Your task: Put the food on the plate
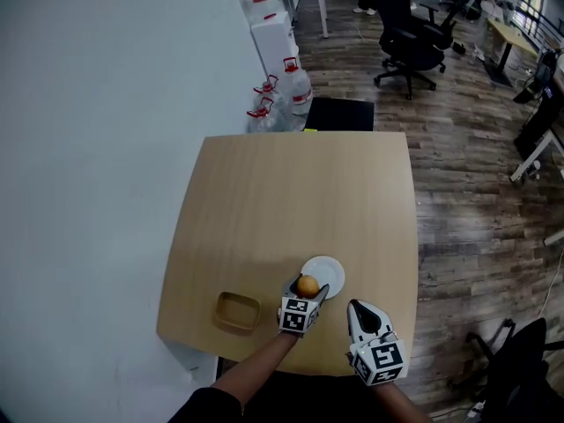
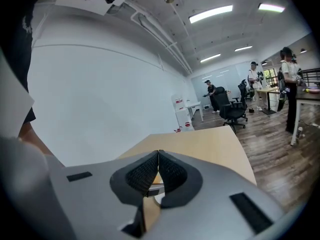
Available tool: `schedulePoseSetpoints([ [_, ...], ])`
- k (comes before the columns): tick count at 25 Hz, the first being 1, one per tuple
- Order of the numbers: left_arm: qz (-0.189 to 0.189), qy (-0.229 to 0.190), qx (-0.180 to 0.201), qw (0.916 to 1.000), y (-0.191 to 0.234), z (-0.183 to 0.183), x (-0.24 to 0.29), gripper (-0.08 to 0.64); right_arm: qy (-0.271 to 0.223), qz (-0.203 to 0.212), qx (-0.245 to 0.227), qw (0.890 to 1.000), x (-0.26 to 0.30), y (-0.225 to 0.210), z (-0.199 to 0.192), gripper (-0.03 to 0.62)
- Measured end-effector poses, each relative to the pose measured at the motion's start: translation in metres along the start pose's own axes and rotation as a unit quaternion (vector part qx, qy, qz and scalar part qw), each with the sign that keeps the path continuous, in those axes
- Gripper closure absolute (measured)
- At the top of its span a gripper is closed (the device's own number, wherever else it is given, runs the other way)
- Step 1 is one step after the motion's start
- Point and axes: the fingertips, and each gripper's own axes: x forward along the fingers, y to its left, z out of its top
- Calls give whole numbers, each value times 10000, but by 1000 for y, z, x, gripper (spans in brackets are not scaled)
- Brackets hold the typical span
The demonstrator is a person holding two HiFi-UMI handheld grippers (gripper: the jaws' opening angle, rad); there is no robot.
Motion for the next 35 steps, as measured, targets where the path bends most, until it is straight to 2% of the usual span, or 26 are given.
schedulePoseSetpoints([
  [4, -67, 342, 95, 9993, 5, -14, 28, 216, 71, -93, 53, 9999, 2, -14, -6, 532],
  [10, -247, 710, 559, 9956, 4, -28, 58, 216, 164, -285, 92, 9994, 2, -33, -6, 532],
  [20, -334, 1197, 471, 9911, 7, -49, 76, 216, 141, -404, 153, 9990, 2, -50, -3, 532],
  [28, -328, 1170, 423, 9917, 3, -47, 79, 216, 169, -386, 127, 9990, -2, -54, -6, 532],
  [35, -252, 732, 452, 9960, 8, -23, 70, 216, 214, -396, -11, 9990, -3, -47, -6, 532],
])
